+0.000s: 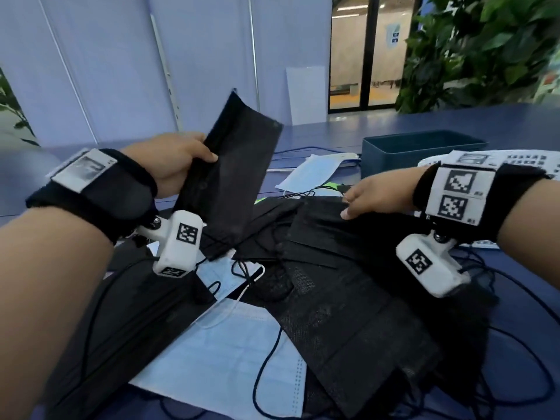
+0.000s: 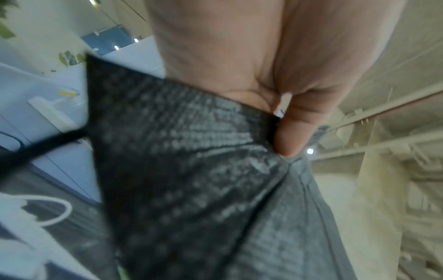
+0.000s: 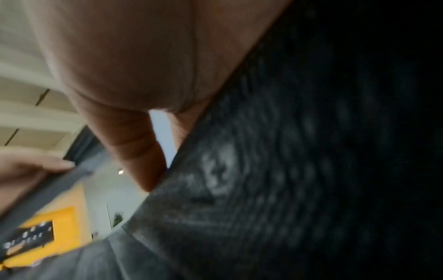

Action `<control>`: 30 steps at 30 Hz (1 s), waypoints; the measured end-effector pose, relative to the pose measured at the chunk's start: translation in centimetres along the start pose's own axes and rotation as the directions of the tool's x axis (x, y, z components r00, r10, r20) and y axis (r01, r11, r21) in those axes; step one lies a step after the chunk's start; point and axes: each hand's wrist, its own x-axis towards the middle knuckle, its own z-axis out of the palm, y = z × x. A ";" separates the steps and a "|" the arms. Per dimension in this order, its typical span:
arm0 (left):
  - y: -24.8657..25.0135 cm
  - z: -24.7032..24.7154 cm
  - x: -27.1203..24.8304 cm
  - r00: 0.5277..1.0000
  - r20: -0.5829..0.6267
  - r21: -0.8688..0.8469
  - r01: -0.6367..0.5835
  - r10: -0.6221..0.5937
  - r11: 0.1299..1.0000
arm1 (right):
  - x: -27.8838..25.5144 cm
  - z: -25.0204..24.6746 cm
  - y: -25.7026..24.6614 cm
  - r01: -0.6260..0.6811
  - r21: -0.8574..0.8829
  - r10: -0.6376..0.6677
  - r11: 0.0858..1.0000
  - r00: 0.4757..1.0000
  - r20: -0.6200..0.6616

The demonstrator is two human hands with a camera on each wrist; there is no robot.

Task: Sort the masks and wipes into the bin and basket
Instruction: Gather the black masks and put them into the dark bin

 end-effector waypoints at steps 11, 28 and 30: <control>-1.2 1.4 -1.6 0.997 -0.073 -0.430 -0.067 0.040 0.900 | 0.6 0.6 -0.6 -0.045 0.002 0.045 0.999 0.998 0.041; -5.2 2.7 -1.5 0.995 -0.070 -0.647 0.014 -0.077 0.762 | 0.6 -2.1 0.1 0.086 0.270 -0.007 0.959 0.960 -0.281; -5.3 2.5 -1.7 0.994 -0.082 -0.655 -0.003 -0.067 0.755 | 1.1 -2.8 0.2 0.104 0.283 0.012 0.953 0.925 -0.379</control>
